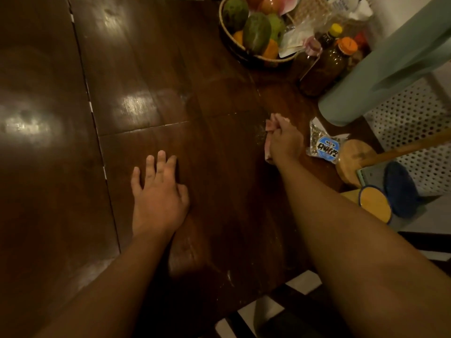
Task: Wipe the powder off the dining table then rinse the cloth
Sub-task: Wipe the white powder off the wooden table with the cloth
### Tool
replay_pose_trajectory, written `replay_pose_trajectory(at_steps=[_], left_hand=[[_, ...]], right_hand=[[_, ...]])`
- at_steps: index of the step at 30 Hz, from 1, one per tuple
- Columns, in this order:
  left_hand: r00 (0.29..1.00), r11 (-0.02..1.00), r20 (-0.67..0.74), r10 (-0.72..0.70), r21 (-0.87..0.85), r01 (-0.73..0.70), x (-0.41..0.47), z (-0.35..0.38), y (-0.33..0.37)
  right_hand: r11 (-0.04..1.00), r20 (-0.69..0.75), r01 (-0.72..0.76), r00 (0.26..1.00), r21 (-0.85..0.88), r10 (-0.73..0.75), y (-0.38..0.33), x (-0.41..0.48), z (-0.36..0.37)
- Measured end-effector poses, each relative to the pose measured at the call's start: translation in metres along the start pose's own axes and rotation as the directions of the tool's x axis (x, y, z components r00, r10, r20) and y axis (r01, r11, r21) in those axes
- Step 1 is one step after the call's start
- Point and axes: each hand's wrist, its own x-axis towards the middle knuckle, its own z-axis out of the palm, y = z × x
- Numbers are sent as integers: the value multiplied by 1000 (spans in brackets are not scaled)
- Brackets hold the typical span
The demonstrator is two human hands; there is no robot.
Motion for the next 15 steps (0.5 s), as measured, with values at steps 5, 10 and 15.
replay_pose_trajectory(at_steps=[5,10,15], left_hand=[[1000,1000,4,-1,1,1,1,2,-1],[1000,1000,18,-6,-10,6,0,-1,0],[1000,1000,12,-15,-23,15,0,0,0]], right_hand=[[829,352,559,780,-18,-518,-9,-5,16],[570,628,817,397,90,-669,30,-26,-11],[896,286,368,912,-249,-295,8,10,5]])
